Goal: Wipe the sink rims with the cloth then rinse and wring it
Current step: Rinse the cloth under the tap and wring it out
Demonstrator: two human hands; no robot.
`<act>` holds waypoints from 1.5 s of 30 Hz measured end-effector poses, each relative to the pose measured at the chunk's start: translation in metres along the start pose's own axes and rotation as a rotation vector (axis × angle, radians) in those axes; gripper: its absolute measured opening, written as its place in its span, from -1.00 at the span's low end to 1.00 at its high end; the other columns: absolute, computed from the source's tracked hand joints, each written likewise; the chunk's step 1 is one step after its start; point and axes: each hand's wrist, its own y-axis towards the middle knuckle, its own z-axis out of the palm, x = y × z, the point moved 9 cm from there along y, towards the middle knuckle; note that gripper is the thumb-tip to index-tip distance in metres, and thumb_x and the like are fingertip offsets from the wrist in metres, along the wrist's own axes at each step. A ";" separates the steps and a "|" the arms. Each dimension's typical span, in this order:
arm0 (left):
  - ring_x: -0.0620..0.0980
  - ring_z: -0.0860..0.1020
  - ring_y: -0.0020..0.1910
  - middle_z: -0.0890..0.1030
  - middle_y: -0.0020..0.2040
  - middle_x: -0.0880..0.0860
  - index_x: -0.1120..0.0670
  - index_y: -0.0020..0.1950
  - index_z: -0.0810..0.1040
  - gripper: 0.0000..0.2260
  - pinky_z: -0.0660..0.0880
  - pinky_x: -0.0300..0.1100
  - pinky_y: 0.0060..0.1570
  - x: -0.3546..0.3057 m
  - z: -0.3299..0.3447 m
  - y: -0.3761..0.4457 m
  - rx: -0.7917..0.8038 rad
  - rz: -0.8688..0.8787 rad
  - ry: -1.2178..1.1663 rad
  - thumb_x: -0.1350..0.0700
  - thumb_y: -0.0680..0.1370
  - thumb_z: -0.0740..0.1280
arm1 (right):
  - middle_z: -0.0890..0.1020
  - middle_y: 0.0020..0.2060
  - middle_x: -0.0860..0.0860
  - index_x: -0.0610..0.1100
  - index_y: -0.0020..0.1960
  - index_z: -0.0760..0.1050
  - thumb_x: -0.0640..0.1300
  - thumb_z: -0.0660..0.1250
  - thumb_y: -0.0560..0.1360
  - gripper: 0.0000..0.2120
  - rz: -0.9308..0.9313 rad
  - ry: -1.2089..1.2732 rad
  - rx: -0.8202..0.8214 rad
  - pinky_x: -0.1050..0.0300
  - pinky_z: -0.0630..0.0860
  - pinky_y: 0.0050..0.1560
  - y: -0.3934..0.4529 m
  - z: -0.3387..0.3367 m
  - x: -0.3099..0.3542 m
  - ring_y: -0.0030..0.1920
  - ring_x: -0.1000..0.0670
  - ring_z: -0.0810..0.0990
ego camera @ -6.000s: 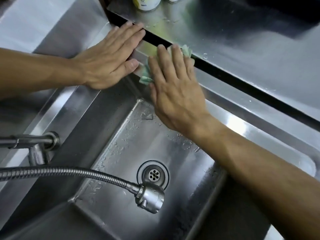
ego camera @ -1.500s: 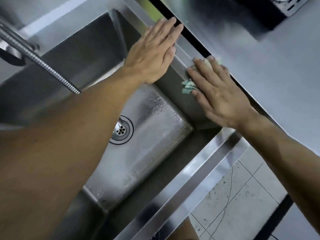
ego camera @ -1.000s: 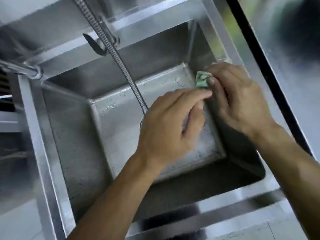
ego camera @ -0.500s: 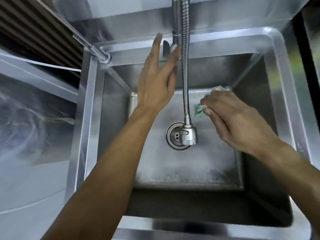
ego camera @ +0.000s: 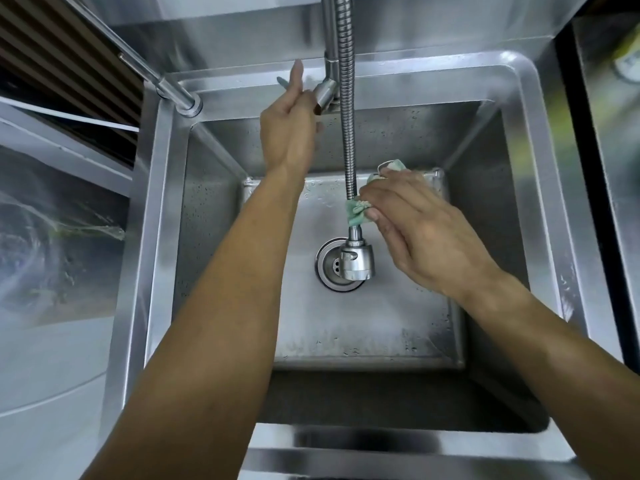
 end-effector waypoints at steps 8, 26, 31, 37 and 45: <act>0.04 0.68 -0.08 0.69 0.17 -0.03 -0.18 0.48 0.49 -0.63 0.61 -0.16 -0.24 0.002 -0.002 -0.004 0.058 -0.096 -0.086 0.08 0.69 0.24 | 0.62 0.23 -0.15 -0.28 0.30 0.55 -0.18 0.17 0.72 -0.72 0.021 0.041 0.036 -0.17 0.39 0.47 -0.007 0.010 0.007 0.35 -0.21 0.54; -0.03 0.58 0.31 0.60 0.31 -0.12 -0.19 0.39 0.44 -0.40 0.51 0.04 0.30 0.183 0.000 -0.219 0.972 -0.615 0.063 0.09 0.38 0.49 | 0.78 -0.08 -0.03 -0.05 -0.02 0.72 -0.17 0.32 0.63 -0.81 1.096 1.170 0.509 0.23 0.61 -0.10 -0.123 0.077 -0.001 -0.02 -0.04 0.75; 0.12 0.67 0.20 0.67 0.27 0.10 -0.04 0.45 0.49 -0.55 0.59 0.06 0.25 0.214 0.018 -0.203 0.894 -0.701 0.032 0.14 0.58 0.47 | 0.78 -0.09 -0.11 -0.09 0.01 0.72 -0.06 0.18 0.68 -0.67 1.302 1.284 0.664 0.19 0.65 -0.22 -0.128 0.125 0.002 -0.17 -0.04 0.77; 0.02 0.73 -0.04 0.74 0.11 0.04 -0.02 0.35 0.60 -0.61 0.64 -0.16 -0.16 0.234 -0.005 -0.150 0.602 -0.669 0.107 0.00 0.54 0.52 | 0.70 0.19 -0.18 -0.11 0.33 0.59 0.10 0.21 0.63 -0.58 1.294 1.378 0.571 -0.13 0.54 0.34 -0.121 0.165 -0.031 0.23 -0.20 0.67; -0.01 0.67 -0.01 0.68 0.06 -0.02 -0.09 0.24 0.56 -0.70 0.66 0.01 0.04 0.207 0.003 -0.119 0.531 -0.372 0.104 0.19 0.56 0.44 | 0.70 -0.21 0.24 -0.01 0.18 0.64 -0.28 0.41 0.59 -0.76 0.922 0.910 0.244 0.40 0.51 -0.12 -0.102 0.148 -0.059 -0.19 0.26 0.63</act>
